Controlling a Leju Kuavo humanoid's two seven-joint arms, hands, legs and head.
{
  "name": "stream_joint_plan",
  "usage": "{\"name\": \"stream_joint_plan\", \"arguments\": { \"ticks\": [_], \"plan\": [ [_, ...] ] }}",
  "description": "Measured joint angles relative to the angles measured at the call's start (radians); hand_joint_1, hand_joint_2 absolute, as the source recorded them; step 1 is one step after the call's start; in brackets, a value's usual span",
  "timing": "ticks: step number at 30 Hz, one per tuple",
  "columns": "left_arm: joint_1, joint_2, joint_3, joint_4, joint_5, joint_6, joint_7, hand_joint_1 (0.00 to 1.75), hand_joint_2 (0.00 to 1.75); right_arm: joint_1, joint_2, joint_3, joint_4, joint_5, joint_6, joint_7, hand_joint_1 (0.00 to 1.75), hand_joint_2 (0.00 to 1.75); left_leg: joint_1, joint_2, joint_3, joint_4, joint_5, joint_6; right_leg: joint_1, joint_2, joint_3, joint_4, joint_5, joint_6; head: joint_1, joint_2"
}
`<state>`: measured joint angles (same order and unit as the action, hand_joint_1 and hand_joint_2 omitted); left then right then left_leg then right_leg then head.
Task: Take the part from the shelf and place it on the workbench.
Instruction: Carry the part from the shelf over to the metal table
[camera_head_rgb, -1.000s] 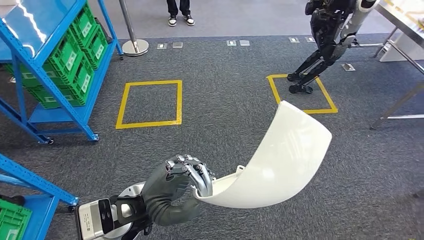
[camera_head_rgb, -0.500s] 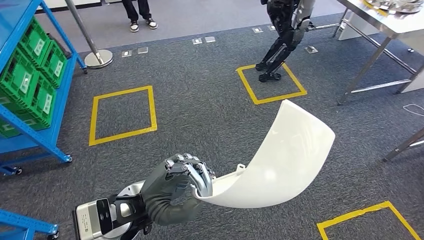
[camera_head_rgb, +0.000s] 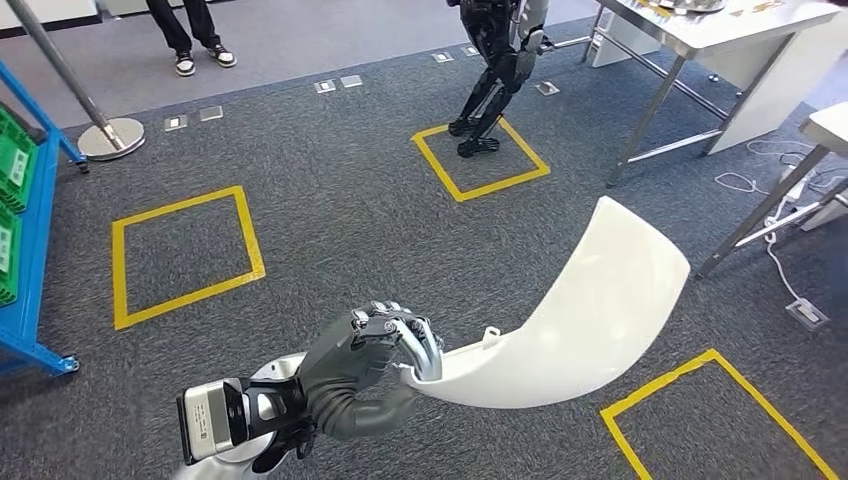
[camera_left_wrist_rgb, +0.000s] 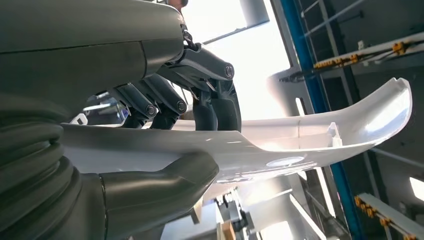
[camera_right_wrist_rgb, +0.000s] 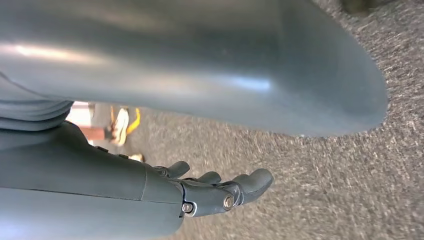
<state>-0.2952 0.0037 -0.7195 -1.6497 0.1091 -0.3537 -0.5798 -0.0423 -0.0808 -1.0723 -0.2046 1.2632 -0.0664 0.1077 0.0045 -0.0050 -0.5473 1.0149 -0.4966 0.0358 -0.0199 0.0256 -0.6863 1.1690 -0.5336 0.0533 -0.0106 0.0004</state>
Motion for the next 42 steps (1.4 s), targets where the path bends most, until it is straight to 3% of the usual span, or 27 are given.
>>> {"name": "stream_joint_plan", "arguments": {
  "ticks": [2,3,4,7,9,11,12,14,16,17,18,19,20,22,24,26,28,30,32,33,34,36,38,39,41,42],
  "plan": [
    [0.0,0.0,0.0,0.007,0.0,-0.001,0.002,1.75,1.75,-0.003,0.0,0.0,0.0,0.001,0.0,0.003,0.0,0.0,-0.005,0.032,-0.001,0.001,-0.003,0.004,0.0,-0.016,-0.056,0.116,-0.043,0.001,0.001,0.0],
    [0.0,0.0,-0.001,0.01,0.0,-0.001,0.003,1.75,1.75,-0.002,0.0,0.0,0.0,0.002,0.0,0.005,0.0,0.0,-0.007,0.047,-0.001,0.001,-0.004,0.005,0.0,-0.018,-0.061,0.129,-0.04,0.001,0.001,0.0],
    [0.0,0.0,-0.001,0.013,0.0,-0.002,0.003,1.75,1.75,-0.001,0.0,0.0,0.0,0.002,0.0,0.007,0.0,0.0,-0.009,0.06,-0.001,0.001,-0.005,0.005,0.001,-0.022,-0.042,0.098,-0.018,-0.001,0.001,0.0],
    [-0.002,-0.003,-0.001,0.017,0.0,-0.005,0.003,1.75,1.75,-0.002,0.0,0.0,0.0,0.004,-0.001,0.013,0.0,0.0,-0.013,0.092,0.003,0.005,-0.013,-0.003,0.007,-0.069,0.07,-0.104,0.059,-0.012,0.001,0.0],
    [-0.005,-0.004,-0.002,0.019,0.0,-0.008,0.004,1.75,1.75,-0.006,0.0,-0.001,0.0,0.004,-0.001,0.016,0.0,0.0,-0.016,0.108,0.006,0.006,-0.017,-0.014,0.014,-0.083,0.091,-0.151,0.068,-0.025,0.0,0.0],
    [-0.006,-0.008,-0.002,0.022,0.0,-0.01,0.005,1.75,1.75,-0.005,0.0,-0.002,0.0,0.003,-0.001,0.016,0.0,0.0,-0.016,0.122,0.011,0.003,-0.02,-0.025,0.014,-0.062,0.09,-0.155,0.072,-0.037,-0.001,0.0],
    [-0.007,-0.009,-0.003,0.024,0.0,-0.011,0.005,1.75,1.75,-0.004,0.0,-0.002,0.0,0.003,-0.001,0.016,0.0,0.0,-0.014,0.115,0.011,0.009,-0.027,-0.031,0.011,-0.053,0.092,-0.158,0.074,-0.042,-0.001,0.0],
    [-0.009,-0.012,-0.003,0.025,0.0,-0.012,0.005,1.75,1.75,-0.005,0.0,-0.003,0.0,0.002,-0.002,0.015,0.0,0.0,-0.01,0.071,-0.014,0.075,-0.067,-0.04,0.004,-0.034,0.098,-0.165,0.079,-0.052,-0.005,0.0],
    [-0.007,-0.01,-0.004,0.03,0.0,-0.014,0.005,1.75,1.75,-0.009,0.0,-0.003,0.0,0.0,-0.002,0.015,0.0,0.0,-0.006,0.024,-0.077,0.21,-0.129,-0.046,0.004,-0.012,0.097,-0.165,0.08,-0.056,-0.009,0.0],
    [-0.004,-0.009,-0.004,0.033,0.0,-0.015,0.005,1.75,1.75,-0.011,0.001,-0.003,0.0,-0.001,-0.002,0.016,0.0,0.0,-0.006,0.015,-0.106,0.266,-0.146,-0.047,0.004,0.002,0.097,-0.165,0.08,-0.057,-0.01,0.0],
    [-0.003,-0.009,-0.004,0.036,0.0,-0.017,0.005,1.75,1.75,-0.01,0.002,-0.004,0.0,-0.002,-0.002,0.017,0.0,0.0,-0.005,0.011,-0.121,0.289,-0.144,-0.048,0.004,0.015,0.097,-0.164,0.08,-0.057,-0.01,0.0],
    [-0.002,-0.009,-0.005,0.038,0.0,-0.018,0.005,1.75,1.75,-0.009,0.002,-0.004,0.0,-0.003,-0.003,0.018,0.0,0.0,-0.005,0.008,-0.115,0.271,-0.121,-0.047,0.004,0.028,0.097,-0.164,0.08,-0.057,-0.01,0.0],
    [-0.002,-0.009,-0.005,0.039,0.0,-0.019,0.005,1.75,1.75,-0.009,0.003,-0.004,0.0,-0.004,-0.004,0.018,0.0,0.0,-0.004,0.001,-0.091,0.214,-0.084,-0.044,0.004,0.041,0.098,-0.163,0.08,-0.056,-0.01,0.0],
    [-0.003,-0.009,-0.005,0.039,0.0,-0.021,0.005,1.75,1.75,-0.009,0.005,-0.005,0.0,-0.003,-0.005,0.016,0.0,0.0,-0.002,-0.039,-0.03,0.072,-0.02,-0.039,0.004,0.068,0.097,-0.161,0.081,-0.049,-0.01,0.0],
    [-0.004,-0.009,-0.005,0.039,0.0,-0.023,0.005,1.75,1.75,-0.008,0.007,-0.005,0.0,-0.002,-0.006,0.012,0.0,0.0,-0.003,-0.063,-0.003,0.006,-0.003,-0.033,0.003,0.09,0.091,-0.16,0.083,-0.036,-0.01,0.0],
    [-0.004,-0.01,-0.005,0.039,-0.002,-0.023,0.005,1.75,1.75,-0.002,0.008,-0.005,0.0,0.001,-0.007,0.007,0.0,0.0,-0.006,-0.045,-0.002,0.001,-0.001,-0.022,-0.001,0.105,0.086,-0.163,0.086,-0.021,-0.01,0.0],
    [-0.004,-0.012,-0.005,0.038,-0.005,-0.023,0.005,1.75,1.75,0.003,0.01,-0.005,0.0,0.003,-0.007,0.004,0.0,0.0,-0.006,-0.022,0.003,-0.008,0.006,-0.007,-0.002,0.069,0.073,-0.139,0.071,-0.011,-0.007,0.0],
    [-0.002,-0.013,-0.005,0.037,-0.009,-0.023,0.006,1.75,1.75,0.001,0.011,-0.005,0.0,0.003,-0.006,0.004,0.0,0.0,-0.005,0.003,0.005,-0.013,0.01,0.002,0.001,0.007,0.027,-0.043,0.016,-0.004,-0.003,0.0],
    [0.002,-0.013,-0.005,0.036,-0.013,-0.023,0.007,1.75,1.75,-0.003,0.011,-0.005,0.0,0.003,-0.005,0.007,0.0,0.0,-0.007,0.031,0.004,-0.013,0.008,0.006,0.001,-0.015,-0.034,0.083,-0.04,0.003,-0.001,0.0],
    [0.005,-0.012,-0.005,0.037,-0.014,-0.023,0.008,1.75,1.75,-0.004,0.011,-0.005,0.0,0.003,-0.004,0.011,0.0,0.0,-0.008,0.045,0.003,-0.012,0.007,0.006,0.0,-0.018,-0.049,0.114,-0.045,0.005,-0.001,0.0],
    [0.006,-0.012,-0.005,0.037,-0.015,-0.023,0.008,1.75,1.75,-0.003,0.011,-0.005,0.0,0.003,-0.004,0.015,0.0,0.0,-0.008,0.058,0.003,-0.011,0.005,0.005,0.0,-0.021,-0.043,0.105,-0.031,0.006,-0.001,0.0],
    [0.006,-0.012,-0.005,0.038,-0.015,-0.023,0.009,1.75,1.75,-0.002,0.011,-0.005,0.0,0.002,-0.004,0.02,0.0,0.0,-0.009,0.08,0.004,-0.006,-0.001,0.001,0.0,-0.046,0.023,-0.015,0.03,0.005,-0.001,0.0],
    [0.006,-0.012,-0.005,0.038,-0.015,-0.024,0.009,1.75,1.75,-0.006,0.011,-0.005,0.0,0.0,-0.005,0.017,0.0,0.0,-0.014,0.099,0.006,0.001,-0.01,-0.01,0.004,-0.08,0.082,-0.127,0.068,-0.007,-0.001,0.0],
    [0.005,-0.012,-0.005,0.039,-0.015,-0.026,0.009,1.75,1.75,-0.007,0.011,-0.006,0.0,0.0,-0.005,0.016,0.0,0.0,-0.016,0.107,0.008,0.002,-0.014,-0.015,0.007,-0.089,0.092,-0.15,0.072,-0.014,-0.002,0.0],
    [0.004,-0.012,-0.006,0.039,-0.015,-0.028,0.009,1.75,1.75,-0.006,0.011,-0.009,0.0,0.0,-0.005,0.013,0.0,0.0,-0.018,0.122,0.014,0.0,-0.018,-0.025,0.009,-0.071,0.088,-0.152,0.072,-0.029,-0.003,0.0],
    [0.003,-0.012,-0.006,0.039,-0.015,-0.029,0.009,1.75,1.75,-0.004,0.011,-0.011,0.0,0.0,-0.006,0.012,0.0,0.0,-0.016,0.116,0.015,0.003,-0.021,-0.032,0.007,-0.062,0.088,-0.154,0.074,-0.034,-0.003,0.0]
  ]
}}
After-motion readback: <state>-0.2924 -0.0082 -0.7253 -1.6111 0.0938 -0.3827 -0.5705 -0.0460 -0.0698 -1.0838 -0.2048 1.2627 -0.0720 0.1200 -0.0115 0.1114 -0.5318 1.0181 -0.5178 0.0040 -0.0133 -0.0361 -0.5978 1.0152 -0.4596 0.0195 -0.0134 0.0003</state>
